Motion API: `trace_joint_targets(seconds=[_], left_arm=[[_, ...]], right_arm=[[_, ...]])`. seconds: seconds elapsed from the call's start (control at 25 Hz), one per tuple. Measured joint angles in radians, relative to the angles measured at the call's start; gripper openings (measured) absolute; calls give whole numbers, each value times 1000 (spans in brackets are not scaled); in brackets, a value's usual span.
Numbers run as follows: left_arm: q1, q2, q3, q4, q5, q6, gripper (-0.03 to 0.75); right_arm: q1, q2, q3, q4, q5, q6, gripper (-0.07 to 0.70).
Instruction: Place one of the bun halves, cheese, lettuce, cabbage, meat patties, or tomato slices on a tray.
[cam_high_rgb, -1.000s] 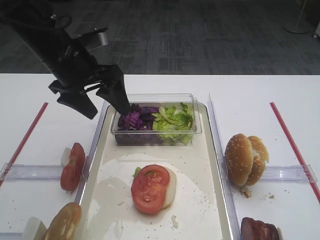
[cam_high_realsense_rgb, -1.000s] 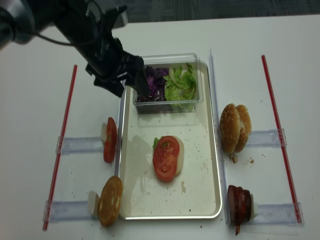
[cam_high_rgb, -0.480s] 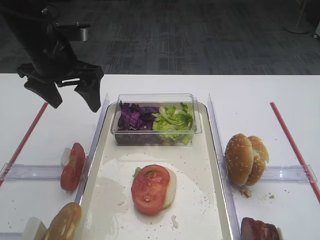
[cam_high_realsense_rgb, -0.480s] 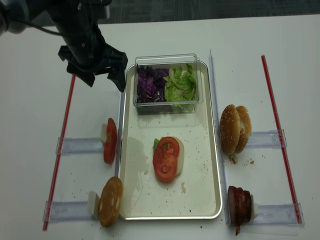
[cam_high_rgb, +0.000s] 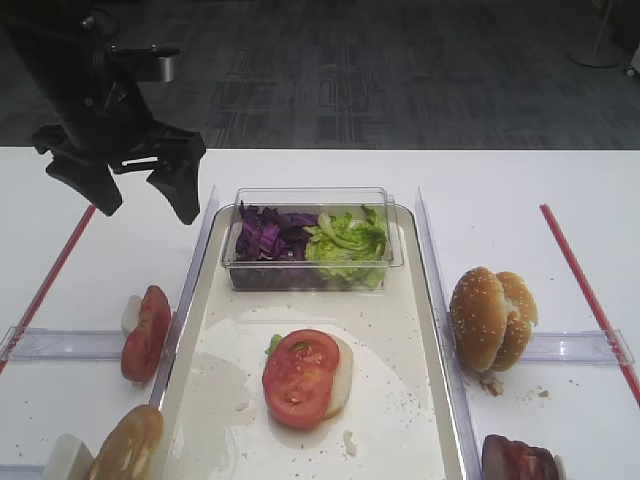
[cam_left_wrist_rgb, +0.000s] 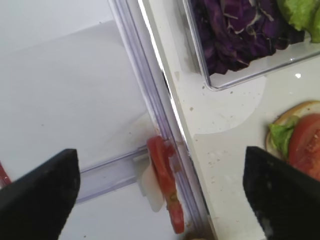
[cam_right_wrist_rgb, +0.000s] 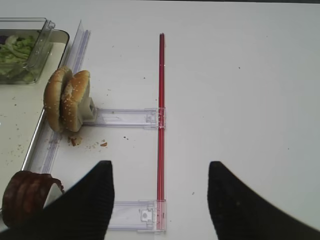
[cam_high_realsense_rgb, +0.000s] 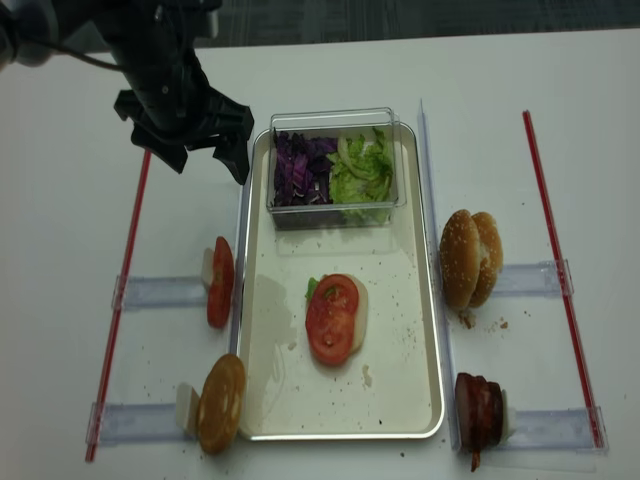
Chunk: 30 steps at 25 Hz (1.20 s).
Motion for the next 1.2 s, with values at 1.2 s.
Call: trace_joint_targets(seconds=[1.2], left_arm=[[239,0,0,199,1,-37,540]], right_arm=[[0,0,0,0,0,2,445]])
